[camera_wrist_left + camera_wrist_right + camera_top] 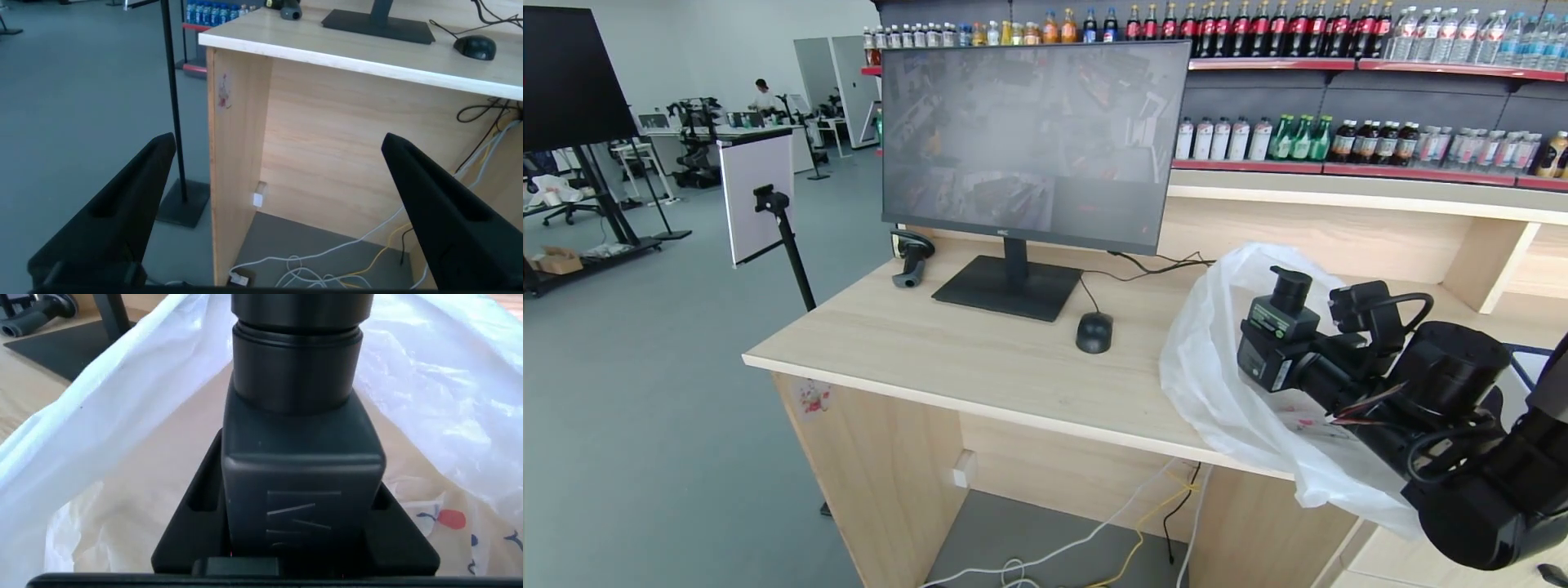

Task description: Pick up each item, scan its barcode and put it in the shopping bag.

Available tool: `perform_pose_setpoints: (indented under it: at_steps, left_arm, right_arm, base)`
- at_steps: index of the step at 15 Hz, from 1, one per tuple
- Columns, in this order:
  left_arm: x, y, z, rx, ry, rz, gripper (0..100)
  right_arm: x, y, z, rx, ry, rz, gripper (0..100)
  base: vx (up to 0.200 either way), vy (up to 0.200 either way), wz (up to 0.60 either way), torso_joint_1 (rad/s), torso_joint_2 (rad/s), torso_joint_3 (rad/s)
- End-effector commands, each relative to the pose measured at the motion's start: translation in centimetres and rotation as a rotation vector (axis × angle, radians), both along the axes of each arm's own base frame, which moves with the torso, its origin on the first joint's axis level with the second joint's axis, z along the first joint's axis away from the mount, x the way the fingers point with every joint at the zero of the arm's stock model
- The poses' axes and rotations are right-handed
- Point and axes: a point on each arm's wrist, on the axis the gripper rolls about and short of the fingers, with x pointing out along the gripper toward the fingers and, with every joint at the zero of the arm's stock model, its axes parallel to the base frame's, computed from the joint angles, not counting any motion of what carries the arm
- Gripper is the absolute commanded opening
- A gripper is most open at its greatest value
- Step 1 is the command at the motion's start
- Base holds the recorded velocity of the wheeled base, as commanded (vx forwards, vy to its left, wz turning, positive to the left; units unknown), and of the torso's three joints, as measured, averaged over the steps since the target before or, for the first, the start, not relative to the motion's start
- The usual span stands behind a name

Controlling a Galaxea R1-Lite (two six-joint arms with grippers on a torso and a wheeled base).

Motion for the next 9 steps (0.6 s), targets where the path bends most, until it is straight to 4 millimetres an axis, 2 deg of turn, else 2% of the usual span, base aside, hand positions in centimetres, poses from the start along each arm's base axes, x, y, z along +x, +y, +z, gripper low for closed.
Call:
perform_pose_setpoints:
  at_steps: [1, 9]
  left_arm:
    - [0.0, 0.0, 0.0, 0.000, 0.000, 0.000, 100]
    - [0.0, 0.0, 0.0, 0.001, 0.000, 0.000, 100]
  right_arm:
    - [0.7, 0.1, -0.4, -0.001, 0.003, -0.001, 0]
    - [1.0, -0.1, -1.5, -0.008, 0.038, -0.008, 0]
  base:
    - [0.000, 0.000, 0.00, 0.000, 0.00, 0.000]
    - [0.000, 0.000, 0.00, 0.000, 0.00, 0.000]
